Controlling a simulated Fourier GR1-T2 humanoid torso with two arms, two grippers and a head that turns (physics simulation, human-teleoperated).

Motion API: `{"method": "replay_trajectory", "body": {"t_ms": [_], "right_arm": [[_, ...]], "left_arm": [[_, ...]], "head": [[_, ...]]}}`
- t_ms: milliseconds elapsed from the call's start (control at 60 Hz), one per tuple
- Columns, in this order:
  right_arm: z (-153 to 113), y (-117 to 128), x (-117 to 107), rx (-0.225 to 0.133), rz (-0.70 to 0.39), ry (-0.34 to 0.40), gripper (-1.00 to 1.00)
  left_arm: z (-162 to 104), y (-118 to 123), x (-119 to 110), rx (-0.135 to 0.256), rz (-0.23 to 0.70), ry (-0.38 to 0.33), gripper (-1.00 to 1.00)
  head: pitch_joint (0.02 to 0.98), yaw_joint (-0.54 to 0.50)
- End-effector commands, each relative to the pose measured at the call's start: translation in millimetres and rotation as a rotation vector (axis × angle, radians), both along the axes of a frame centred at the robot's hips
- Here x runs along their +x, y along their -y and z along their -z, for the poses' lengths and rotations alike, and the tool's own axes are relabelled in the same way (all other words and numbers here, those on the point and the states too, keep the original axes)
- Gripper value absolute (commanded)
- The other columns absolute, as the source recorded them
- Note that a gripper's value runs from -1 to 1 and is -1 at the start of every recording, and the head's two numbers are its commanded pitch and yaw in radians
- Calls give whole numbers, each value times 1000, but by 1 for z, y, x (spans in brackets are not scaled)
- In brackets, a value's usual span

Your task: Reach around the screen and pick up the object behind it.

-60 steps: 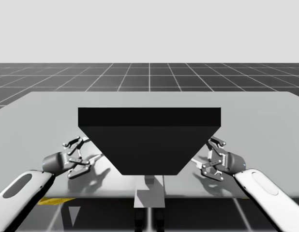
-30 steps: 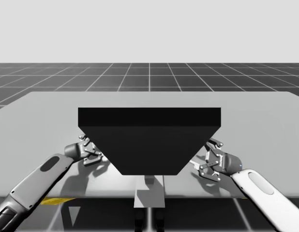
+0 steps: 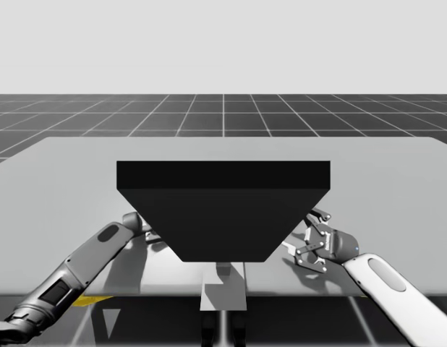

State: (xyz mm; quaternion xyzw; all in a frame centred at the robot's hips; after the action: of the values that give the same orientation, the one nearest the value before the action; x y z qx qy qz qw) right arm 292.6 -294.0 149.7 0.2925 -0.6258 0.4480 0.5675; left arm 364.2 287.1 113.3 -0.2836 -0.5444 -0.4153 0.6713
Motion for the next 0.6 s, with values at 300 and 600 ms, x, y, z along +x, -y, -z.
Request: {"method": "replay_trajectory", "body": {"t_ms": [300, 600], "right_arm": [[-12, -3, -4, 219, -61, 113, -1000], [-12, -2, -2, 222, -46, 116, -1000]], "left_arm": [[1, -11, -12, 2, 3, 28, 1000], [-50, -75, -8, 0, -142, 139, 1000]], "head": [[155, 40], [146, 34]]}}
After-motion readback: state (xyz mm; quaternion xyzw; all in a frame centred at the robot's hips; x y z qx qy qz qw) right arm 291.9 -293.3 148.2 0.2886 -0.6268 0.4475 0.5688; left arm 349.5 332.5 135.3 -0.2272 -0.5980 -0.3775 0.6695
